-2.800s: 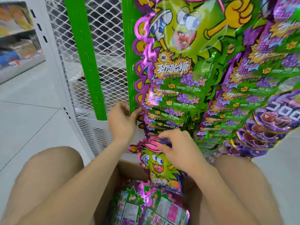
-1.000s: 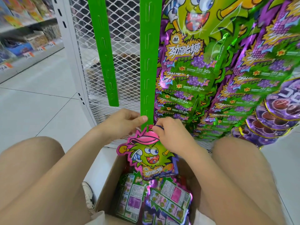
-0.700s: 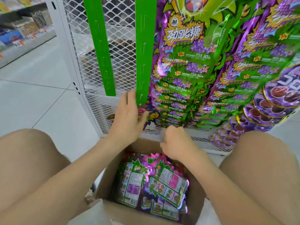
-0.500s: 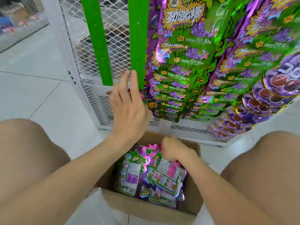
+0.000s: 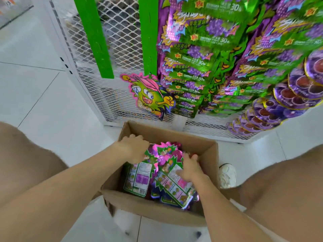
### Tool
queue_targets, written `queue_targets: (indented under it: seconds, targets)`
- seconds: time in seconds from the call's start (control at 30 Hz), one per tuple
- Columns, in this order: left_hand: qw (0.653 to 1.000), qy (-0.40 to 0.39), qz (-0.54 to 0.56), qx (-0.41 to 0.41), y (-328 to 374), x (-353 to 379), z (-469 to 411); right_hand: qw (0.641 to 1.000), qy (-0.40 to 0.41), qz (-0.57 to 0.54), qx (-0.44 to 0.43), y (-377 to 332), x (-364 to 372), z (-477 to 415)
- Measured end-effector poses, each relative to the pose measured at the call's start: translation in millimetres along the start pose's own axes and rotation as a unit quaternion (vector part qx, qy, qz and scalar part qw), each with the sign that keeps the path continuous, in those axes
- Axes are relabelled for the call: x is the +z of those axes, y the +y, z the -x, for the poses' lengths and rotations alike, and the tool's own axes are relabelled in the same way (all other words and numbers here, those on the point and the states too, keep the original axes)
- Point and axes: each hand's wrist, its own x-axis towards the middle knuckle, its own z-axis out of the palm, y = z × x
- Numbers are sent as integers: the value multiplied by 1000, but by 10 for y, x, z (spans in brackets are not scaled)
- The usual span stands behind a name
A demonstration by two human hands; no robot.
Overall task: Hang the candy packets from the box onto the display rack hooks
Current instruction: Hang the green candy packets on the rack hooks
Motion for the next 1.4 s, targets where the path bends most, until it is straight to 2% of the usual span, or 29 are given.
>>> queue_targets:
  seconds: [0.13,0.27,0.4,0.47,0.6,0.67,0.7,0.73,0.77,0.8,0.83,0.87,0.9,0.93,0.97,1.0,1.07,1.1,1.17,1.23,1.3,1.37,1.4]
  targets:
    - [997,-24,-33,-64,-195,374,-39,998,-54,11,2,94,133,0]
    - [995,-38,-70,-57,-265,600,53,999,-20,44,-25,43,179,15]
    - [997,-31,-63,-43,-275,654,150,989,-68,-64,-110,-149,-29,61]
    - [997,-53,-39,-42,-262,715,204,987,-32,-85,-134,-278,-203,97]
    - [986,-139,47,-75,-199,651,388,982,39,-45,-178,-587,-598,368]
    - [975,-96,180,-90,-134,488,462,972,79,14,-221,-734,-747,586]
    - [959,-50,260,-102,-108,403,460,963,100,36,-247,-800,-791,690]
    - [923,-8,366,-119,-62,284,488,954,121,51,-268,-873,-813,804]
    - [862,39,486,-136,-12,178,484,945,137,60,-290,-950,-808,913]
    - [782,64,602,-150,35,53,492,938,158,70,-302,-1033,-794,1025]
    - [702,76,692,-147,73,-82,517,928,178,77,-318,-1104,-772,1130]
    - [648,83,745,-134,92,-214,551,920,196,85,-329,-1172,-762,1241]
    - [619,100,769,-125,91,-308,572,910,215,88,-343,-1221,-772,1338]
    - [608,122,775,-124,92,-407,621,903,226,93,-355,-1259,-807,1436]
    - [610,149,768,-125,86,-491,662,896,224,89,-373,-1279,-861,1521]
    - [630,178,746,-120,77,-568,706,892,215,75,-390,-1288,-938,1588]
    - [713,224,658,-93,27,-729,805,896,215,15,-387,-1312,-1130,1696]
    - [750,235,614,-68,-7,-829,873,896,246,-37,-368,-1319,-1232,1701]
    - [809,231,541,-25,-96,-1006,996,872,334,-119,-337,-1329,-1445,1649]
    - [849,223,478,-12,-185,-1171,1057,868,381,-98,-303,-1318,-1659,1562]
    - [861,227,454,-5,-286,-1313,1048,889,353,-77,-281,-1316,-1860,1473]
    - [844,250,475,12,-371,-1424,1026,906,291,-101,-291,-1340,-2045,1450]
    - [835,264,482,18,-408,-1467,983,903,286,-116,-299,-1356,-2124,1404]
